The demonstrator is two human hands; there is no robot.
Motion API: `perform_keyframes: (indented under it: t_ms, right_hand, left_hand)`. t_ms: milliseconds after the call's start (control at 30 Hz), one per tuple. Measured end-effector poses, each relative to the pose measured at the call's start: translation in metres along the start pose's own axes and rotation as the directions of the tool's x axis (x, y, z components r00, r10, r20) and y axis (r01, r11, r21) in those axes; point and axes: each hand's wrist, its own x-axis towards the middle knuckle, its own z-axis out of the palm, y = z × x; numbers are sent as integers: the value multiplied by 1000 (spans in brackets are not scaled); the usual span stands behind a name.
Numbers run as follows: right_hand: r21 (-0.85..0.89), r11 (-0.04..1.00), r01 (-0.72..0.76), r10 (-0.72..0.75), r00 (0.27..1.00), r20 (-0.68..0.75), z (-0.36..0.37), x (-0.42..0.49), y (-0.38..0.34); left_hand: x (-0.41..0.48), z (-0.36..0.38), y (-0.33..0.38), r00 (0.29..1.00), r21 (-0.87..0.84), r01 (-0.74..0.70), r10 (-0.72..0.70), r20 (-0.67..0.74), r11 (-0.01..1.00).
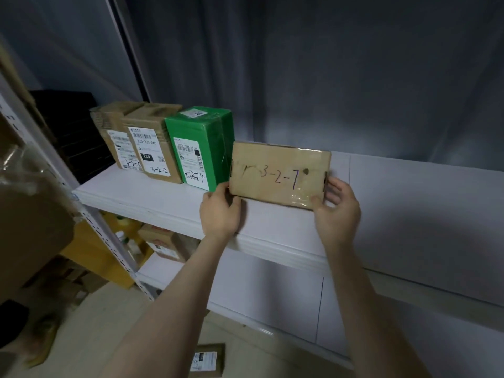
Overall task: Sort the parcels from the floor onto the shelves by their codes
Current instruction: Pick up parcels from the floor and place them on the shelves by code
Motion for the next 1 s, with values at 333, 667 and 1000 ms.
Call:
perform_keyframes:
  t_ms: [333,667,1000]
  right_hand:
    - [30,999,42,-43,998,38,5,4,5]
    - [-79,996,47,-29,976,215,9,8,12]
    - [-273,946,174,-95,956,278,14,8,12]
  left_hand:
    - [2,3,-8,996,-56,9,-14,-89,998]
    - [4,4,-7,985,-53,29,-38,-168,998]
    - [4,4,-4,991,54,24,-17,-129,998]
